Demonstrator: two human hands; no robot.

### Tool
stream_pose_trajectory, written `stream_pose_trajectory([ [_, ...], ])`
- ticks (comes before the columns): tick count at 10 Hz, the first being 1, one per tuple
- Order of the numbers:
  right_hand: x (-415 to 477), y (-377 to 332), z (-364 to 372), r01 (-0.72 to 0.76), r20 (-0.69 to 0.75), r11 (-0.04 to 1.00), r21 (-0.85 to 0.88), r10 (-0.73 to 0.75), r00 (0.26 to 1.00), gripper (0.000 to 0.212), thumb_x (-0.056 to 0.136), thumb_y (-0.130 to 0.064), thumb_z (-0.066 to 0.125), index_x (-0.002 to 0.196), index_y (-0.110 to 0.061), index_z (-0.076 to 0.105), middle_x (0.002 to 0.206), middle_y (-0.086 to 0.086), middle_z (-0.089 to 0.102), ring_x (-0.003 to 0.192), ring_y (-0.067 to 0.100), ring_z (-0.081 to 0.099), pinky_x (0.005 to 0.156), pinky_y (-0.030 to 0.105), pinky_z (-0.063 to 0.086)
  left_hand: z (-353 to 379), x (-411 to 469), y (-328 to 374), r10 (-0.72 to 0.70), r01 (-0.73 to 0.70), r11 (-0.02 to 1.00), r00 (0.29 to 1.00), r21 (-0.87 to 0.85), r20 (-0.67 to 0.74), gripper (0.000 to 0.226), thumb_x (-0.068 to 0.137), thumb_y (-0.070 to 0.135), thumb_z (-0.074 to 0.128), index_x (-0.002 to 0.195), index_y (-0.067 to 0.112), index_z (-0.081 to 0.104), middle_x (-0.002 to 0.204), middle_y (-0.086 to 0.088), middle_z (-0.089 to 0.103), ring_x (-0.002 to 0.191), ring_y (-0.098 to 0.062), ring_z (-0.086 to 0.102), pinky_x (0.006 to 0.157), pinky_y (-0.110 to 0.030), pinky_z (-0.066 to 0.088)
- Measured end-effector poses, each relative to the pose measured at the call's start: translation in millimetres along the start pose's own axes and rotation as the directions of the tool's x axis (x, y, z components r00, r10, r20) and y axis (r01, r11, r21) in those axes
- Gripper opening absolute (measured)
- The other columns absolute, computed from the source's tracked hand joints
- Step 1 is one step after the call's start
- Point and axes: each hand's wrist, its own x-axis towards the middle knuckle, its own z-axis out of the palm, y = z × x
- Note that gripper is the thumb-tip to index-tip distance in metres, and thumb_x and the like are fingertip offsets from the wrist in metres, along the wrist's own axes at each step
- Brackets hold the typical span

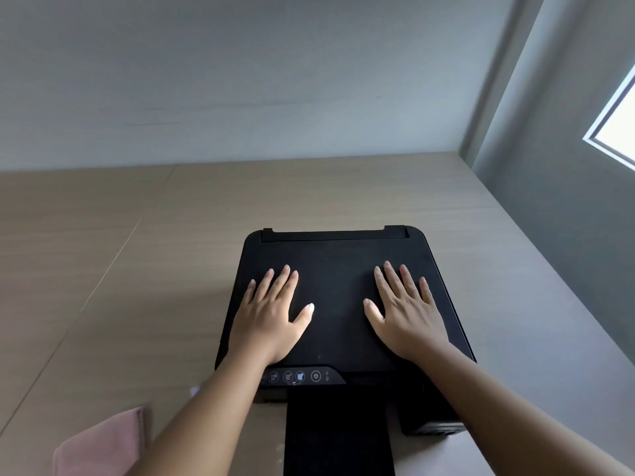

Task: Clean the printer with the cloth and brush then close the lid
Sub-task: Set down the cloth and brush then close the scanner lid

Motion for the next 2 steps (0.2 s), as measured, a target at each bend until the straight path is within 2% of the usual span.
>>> stream_pose_trajectory([
  [1,-0.1,1.1,-2.8,0.007,0.071,0.997,0.078,-0.013,0.997,0.069,0.095,-0.058,0.023,0.155,-0.028,0.008,0.164,-0.007,-0.005,0.15,0.016,-0.012,0.121,0.043,-0.005,1.1,-0.6,1.9,-0.001,0.001,1.0,1.0,-0.004,-0.002,0.079,0.083,0.069,0.007,0.152,0.031,0.004,0.16,0.015,-0.003,0.147,-0.009,-0.006,0.12,-0.037,-0.001],
  [2,2.1,-1.8,-40.2,0.038,-0.037,0.936,0.35,-0.027,0.999,0.043,0.094,-0.043,0.052,0.133,-0.024,0.053,0.155,0.001,0.034,0.145,0.022,0.026,0.119,0.041,0.016,-3.5,0.1,1.9,-0.003,0.003,1.0,1.0,-0.02,-0.008,0.076,0.085,0.068,0.01,0.152,0.032,0.005,0.16,0.016,-0.002,0.147,-0.009,-0.005,0.12,-0.037,0.0],
])
